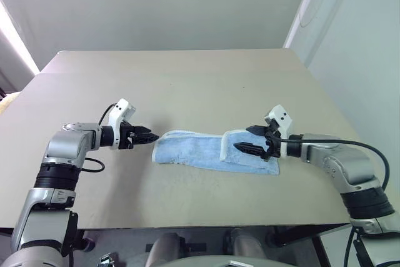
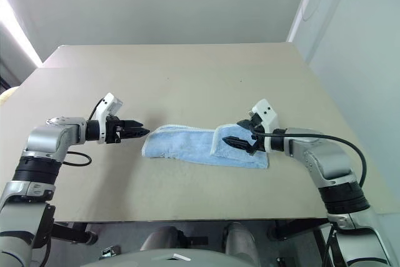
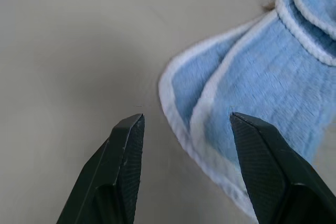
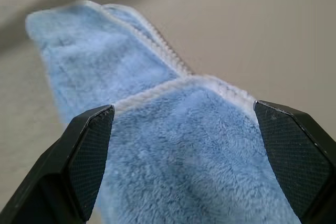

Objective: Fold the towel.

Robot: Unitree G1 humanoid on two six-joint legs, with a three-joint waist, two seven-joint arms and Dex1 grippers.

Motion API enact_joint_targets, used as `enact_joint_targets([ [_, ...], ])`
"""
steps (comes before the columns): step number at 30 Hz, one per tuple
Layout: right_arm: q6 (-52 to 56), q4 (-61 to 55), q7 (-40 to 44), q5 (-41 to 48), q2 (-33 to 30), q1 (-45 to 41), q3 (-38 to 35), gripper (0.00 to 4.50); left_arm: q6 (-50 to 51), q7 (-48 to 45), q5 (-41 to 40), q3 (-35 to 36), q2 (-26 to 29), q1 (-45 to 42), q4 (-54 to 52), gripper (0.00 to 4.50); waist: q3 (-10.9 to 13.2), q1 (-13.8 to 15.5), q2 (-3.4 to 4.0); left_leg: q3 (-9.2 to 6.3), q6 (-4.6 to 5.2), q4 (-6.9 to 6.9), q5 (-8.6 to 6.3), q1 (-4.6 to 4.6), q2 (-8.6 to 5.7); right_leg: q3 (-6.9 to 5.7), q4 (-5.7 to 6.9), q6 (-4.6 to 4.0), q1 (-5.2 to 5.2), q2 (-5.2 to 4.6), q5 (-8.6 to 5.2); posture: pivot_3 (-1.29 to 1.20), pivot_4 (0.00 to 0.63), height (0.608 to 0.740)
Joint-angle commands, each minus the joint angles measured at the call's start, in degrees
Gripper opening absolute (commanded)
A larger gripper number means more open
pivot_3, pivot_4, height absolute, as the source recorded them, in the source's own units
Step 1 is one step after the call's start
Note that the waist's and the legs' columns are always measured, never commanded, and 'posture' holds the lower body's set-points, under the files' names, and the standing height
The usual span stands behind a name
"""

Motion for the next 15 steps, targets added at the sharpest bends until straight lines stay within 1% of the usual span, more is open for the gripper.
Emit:
enact_joint_targets([
  [1, -2.74, -0.22, -1.05, -0.77, 1.98, -1.11, -2.24, 4.46, 7.43, 0.36, -4.78, 2.39, -0.63, -1.36, -1.95, 2.74, 0.0, 0.07, 0.0, -0.01, -0.01, 0.0, 0.0, 0.0, 0.0, 0.0, 0.0, 0.0, 0.0, 0.0, 0.0, 0.0, 0.0, 0.726],
  [4, -2.29, 0.85, -2.15, -0.84, 2.94, -1.53, -3.52, 4.46, 12.25, 4.15, -4.35, 1.35, -2.82, -4.43, 3.5, 2.74, 0.0, 0.55, -0.01, -0.03, -0.01, 0.03, 0.01, 0.0, -0.02, 0.0, -0.02, 0.0, 0.05, -0.02, 0.0, 0.0, 0.0, 0.726],
  [8, -2.08, 0.68, -2.75, -1.34, 3.37, -0.91, -3.91, 4.46, 16.14, 3.63, -3.44, -5.04, -4.49, -6.08, 6.06, 2.74, 0.0, 0.37, -0.01, -0.02, -0.01, 0.06, 0.01, 0.01, -0.11, 0.01, -0.04, -0.01, 0.09, -0.07, 0.0, 0.0, 0.0, 0.726],
  [12, -1.66, 0.67, -3.76, -1.66, 4.01, -0.61, -4.39, 4.46, 18.43, 4.69, -4.05, -6.23, -8.41, -8.03, 9.92, 2.74, -0.04, 0.61, 0.05, -0.06, -0.01, 0.05, 0.01, 0.04, -0.15, 0.01, -0.03, -0.01, 0.14, -0.08, 0.0, 0.0, 0.0, 0.726],
  [15, -1.65, 0.49, -4.48, -1.82, 4.25, -0.33, -4.67, 4.46, 19.1, 6.56, -3.0, -7.27, -11.5, -9.52, 13.11, 2.74, -0.09, 0.86, 0.12, -0.09, -0.01, 0.06, 0.01, 0.12, -0.15, 0.01, -0.05, -0.01, 0.26, -0.15, -0.01, 0.0, 0.0, 0.726],
])
